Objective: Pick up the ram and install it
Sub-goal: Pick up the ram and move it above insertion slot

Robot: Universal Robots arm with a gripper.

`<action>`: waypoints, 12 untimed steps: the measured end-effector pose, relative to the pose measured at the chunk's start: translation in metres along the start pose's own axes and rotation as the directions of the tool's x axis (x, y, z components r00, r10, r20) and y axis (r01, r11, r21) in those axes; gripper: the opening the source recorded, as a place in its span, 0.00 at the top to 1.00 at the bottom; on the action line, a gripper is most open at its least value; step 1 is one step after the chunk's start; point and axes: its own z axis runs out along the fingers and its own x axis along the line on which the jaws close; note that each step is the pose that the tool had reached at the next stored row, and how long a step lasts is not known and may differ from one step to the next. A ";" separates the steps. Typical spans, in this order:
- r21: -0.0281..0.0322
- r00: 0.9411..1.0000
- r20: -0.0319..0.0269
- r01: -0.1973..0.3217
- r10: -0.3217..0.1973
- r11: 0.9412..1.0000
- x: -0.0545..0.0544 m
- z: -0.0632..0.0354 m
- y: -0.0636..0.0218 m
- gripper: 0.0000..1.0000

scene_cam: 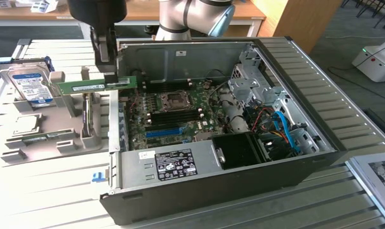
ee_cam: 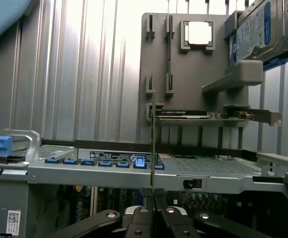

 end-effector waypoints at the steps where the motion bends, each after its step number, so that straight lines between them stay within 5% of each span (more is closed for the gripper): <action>1: 0.000 1.000 0.000 0.000 0.000 1.000 0.000 -0.0001 -0.0015 0.88; 12: 0.000 1.000 0.000 0.000 0.000 1.000 0.001 -0.0006 -0.0186 0.88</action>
